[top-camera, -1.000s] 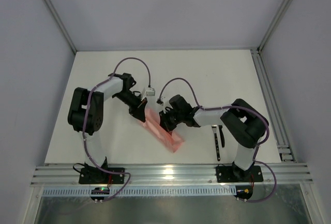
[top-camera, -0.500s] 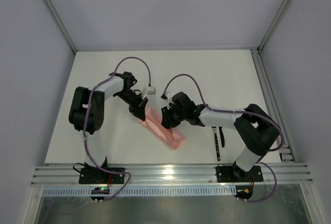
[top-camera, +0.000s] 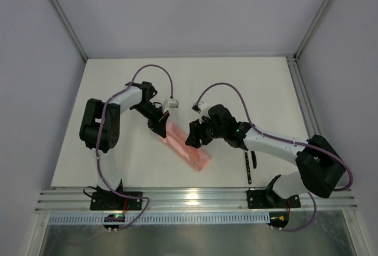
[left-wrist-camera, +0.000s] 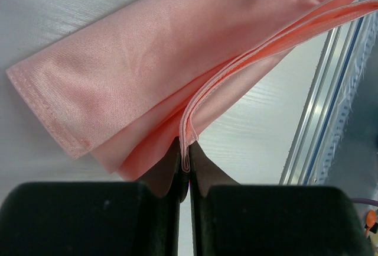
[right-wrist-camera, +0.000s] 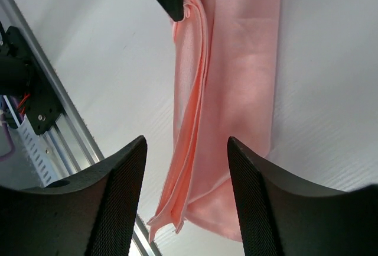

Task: Fold the napkin into a case and place the utensils inside
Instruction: Fold the 2/3-rectangle-folded napkin at the center of the board.

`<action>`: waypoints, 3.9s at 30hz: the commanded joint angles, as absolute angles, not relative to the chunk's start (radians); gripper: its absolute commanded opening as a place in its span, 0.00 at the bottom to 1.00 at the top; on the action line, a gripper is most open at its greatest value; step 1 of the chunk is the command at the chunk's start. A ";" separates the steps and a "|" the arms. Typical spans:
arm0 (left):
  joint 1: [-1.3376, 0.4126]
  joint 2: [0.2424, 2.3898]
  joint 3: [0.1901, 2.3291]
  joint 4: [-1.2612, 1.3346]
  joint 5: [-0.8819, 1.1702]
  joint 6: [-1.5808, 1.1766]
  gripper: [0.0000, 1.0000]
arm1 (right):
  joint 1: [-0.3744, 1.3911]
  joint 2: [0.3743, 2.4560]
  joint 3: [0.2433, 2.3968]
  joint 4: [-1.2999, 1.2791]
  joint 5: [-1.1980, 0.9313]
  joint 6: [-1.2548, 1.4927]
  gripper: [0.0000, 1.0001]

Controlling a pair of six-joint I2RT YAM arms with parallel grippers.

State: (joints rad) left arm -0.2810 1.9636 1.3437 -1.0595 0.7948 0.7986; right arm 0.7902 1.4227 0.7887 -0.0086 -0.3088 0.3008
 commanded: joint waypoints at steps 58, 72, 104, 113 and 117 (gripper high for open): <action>-0.236 1.869 1.557 -0.993 0.758 0.670 0.58 | 0.798 1.612 0.707 0.124 -0.307 0.319 0.04; -0.324 1.603 1.080 -0.650 0.520 0.985 0.99 | 0.765 1.654 0.689 0.178 -0.370 0.347 0.04; -0.267 1.819 1.253 -0.736 0.735 0.867 0.00 | 0.741 1.586 0.749 0.066 -0.440 0.227 0.35; -0.267 1.832 1.267 -0.745 0.719 0.842 0.00 | 0.716 1.493 0.956 -0.152 -0.433 0.169 0.50; -0.268 1.836 1.281 -0.753 0.722 0.830 0.00 | 0.683 1.587 1.026 -0.106 -0.378 0.186 0.49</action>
